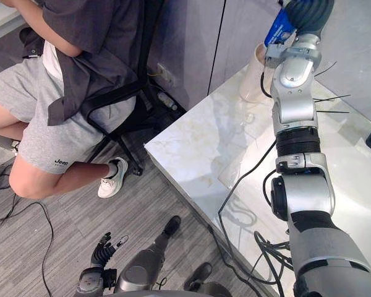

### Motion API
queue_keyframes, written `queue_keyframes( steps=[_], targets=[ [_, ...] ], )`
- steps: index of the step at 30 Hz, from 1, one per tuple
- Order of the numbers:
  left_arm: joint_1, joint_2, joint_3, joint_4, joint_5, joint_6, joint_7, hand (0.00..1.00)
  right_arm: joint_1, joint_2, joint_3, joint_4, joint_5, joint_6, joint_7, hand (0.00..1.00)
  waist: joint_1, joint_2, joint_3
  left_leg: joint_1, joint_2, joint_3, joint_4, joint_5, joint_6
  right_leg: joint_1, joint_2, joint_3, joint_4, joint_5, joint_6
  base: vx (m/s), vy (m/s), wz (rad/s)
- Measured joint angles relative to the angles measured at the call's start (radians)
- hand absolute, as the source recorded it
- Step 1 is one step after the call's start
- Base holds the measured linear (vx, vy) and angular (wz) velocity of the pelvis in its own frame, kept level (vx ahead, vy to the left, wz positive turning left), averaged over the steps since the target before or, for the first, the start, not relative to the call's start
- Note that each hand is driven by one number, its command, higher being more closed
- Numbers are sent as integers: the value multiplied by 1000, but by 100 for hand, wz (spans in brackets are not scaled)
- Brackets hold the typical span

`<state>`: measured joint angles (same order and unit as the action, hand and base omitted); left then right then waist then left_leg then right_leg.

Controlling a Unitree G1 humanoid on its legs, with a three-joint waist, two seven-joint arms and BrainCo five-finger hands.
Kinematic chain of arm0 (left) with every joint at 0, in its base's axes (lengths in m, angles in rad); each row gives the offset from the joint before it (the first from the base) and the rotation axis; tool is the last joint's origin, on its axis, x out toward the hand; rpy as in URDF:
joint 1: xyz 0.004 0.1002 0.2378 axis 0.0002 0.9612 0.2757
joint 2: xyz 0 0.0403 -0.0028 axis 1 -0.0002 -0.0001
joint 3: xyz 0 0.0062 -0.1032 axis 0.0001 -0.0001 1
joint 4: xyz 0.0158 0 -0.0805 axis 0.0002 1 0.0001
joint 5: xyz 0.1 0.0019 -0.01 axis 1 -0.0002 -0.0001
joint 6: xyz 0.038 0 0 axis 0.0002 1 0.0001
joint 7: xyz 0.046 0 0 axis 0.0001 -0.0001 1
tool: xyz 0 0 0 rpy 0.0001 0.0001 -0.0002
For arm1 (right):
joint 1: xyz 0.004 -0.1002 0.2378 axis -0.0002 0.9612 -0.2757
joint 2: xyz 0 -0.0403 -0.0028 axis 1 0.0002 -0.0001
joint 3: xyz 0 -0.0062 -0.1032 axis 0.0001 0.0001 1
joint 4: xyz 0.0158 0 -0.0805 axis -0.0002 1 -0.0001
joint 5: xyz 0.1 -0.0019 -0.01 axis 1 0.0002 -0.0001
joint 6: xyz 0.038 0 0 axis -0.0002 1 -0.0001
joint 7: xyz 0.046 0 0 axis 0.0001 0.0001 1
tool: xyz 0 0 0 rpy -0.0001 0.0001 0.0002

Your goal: Organize washtable

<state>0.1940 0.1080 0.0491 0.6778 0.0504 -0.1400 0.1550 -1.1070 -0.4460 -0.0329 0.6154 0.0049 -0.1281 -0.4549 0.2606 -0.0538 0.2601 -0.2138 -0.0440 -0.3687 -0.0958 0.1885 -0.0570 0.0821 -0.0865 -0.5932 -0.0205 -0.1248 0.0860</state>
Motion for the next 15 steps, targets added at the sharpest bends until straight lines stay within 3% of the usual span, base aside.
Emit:
queue_keyframes(
  steps=[15],
  targets=[
    [2,4,0,4,1,6,-2,0,30,2,-15,-92,-5,11,3,0,-28,-1,-1,39,2,-4,-1,0,0,34,-1,2,21,-14,0,-28,-5,1]
  ],
)
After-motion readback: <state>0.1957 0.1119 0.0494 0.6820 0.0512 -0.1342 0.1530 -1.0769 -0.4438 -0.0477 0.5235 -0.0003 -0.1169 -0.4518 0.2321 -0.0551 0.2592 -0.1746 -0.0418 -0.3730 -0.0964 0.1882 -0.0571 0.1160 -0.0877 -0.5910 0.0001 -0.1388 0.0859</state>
